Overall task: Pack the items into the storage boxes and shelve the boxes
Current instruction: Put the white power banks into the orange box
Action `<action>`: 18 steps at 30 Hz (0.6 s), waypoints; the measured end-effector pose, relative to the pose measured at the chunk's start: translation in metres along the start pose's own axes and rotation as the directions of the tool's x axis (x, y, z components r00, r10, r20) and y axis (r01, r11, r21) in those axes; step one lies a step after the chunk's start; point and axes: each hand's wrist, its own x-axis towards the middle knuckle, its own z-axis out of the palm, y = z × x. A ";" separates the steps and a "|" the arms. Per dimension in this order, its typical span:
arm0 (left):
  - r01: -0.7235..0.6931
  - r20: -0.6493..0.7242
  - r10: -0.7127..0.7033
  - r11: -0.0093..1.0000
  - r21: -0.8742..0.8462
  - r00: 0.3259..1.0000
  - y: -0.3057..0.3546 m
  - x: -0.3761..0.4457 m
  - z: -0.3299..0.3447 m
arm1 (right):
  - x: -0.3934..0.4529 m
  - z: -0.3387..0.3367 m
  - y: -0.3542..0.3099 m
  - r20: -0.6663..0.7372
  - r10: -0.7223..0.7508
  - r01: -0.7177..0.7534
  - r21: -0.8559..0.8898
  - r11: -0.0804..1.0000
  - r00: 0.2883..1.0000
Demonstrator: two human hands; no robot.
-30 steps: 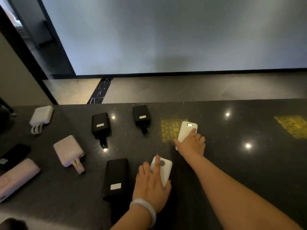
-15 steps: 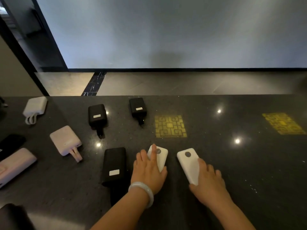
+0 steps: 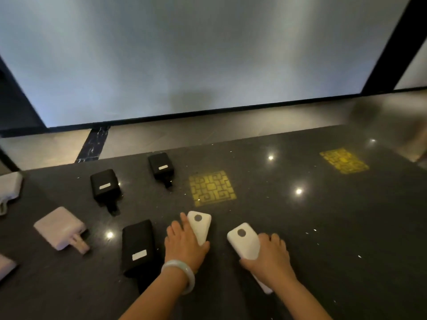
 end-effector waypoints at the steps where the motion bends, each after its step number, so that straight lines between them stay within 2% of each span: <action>1: -0.011 0.014 0.011 1.000 0.016 1.000 0.001 -0.002 -0.001 | -0.008 -0.003 0.007 0.015 0.040 -0.040 0.036 0.999 0.999; 6: -0.055 0.102 0.050 0.997 0.045 0.994 0.006 -0.012 -0.012 | -0.048 -0.037 0.034 -0.024 0.193 -0.182 0.236 0.955 0.981; 10: -0.075 0.129 0.076 0.997 -0.010 0.989 0.016 -0.031 -0.016 | -0.096 -0.073 0.061 -0.179 0.259 -0.198 0.302 0.933 0.949; 14: -0.222 0.115 0.243 0.961 -0.166 0.963 0.044 -0.055 -0.018 | -0.157 -0.094 0.092 -0.370 0.367 -0.244 0.338 0.909 0.854; 18: -0.426 0.087 0.467 0.856 -0.294 0.880 0.092 -0.091 -0.022 | -0.212 -0.105 0.124 -0.478 0.498 -0.362 0.351 0.864 0.724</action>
